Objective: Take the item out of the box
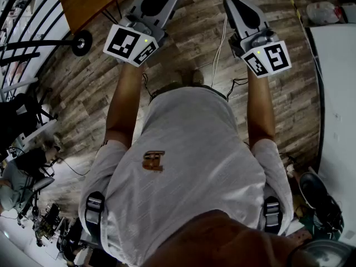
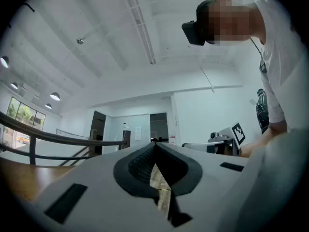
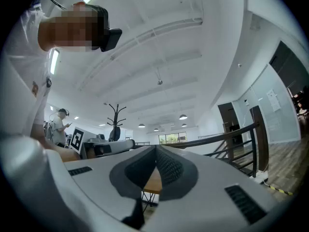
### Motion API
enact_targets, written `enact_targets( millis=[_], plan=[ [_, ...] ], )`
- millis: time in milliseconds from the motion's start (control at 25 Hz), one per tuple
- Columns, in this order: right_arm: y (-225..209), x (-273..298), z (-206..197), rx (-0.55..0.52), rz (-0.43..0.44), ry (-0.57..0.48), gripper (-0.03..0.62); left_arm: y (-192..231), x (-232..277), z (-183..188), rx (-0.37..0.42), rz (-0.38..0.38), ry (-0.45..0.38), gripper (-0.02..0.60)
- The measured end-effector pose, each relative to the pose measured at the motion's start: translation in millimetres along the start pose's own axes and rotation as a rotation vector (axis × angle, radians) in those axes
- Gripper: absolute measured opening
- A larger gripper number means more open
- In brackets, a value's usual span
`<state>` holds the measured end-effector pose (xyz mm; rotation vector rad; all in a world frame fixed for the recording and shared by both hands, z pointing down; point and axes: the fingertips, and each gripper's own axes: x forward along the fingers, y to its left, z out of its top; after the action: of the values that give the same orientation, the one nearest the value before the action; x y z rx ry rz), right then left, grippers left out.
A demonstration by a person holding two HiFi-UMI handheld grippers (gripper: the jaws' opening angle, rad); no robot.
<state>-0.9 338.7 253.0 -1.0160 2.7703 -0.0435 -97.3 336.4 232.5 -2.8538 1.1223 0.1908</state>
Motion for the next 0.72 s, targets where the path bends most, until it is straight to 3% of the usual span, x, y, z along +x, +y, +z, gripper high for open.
enact_targets(
  millis=[720],
  plan=[
    [-15.4, -15.4, 7.2, 0.019, 0.058, 0.003, 0.032, -10.0, 18.6, -2.6, -0.002, 0.046, 0.004, 0.019]
  ],
)
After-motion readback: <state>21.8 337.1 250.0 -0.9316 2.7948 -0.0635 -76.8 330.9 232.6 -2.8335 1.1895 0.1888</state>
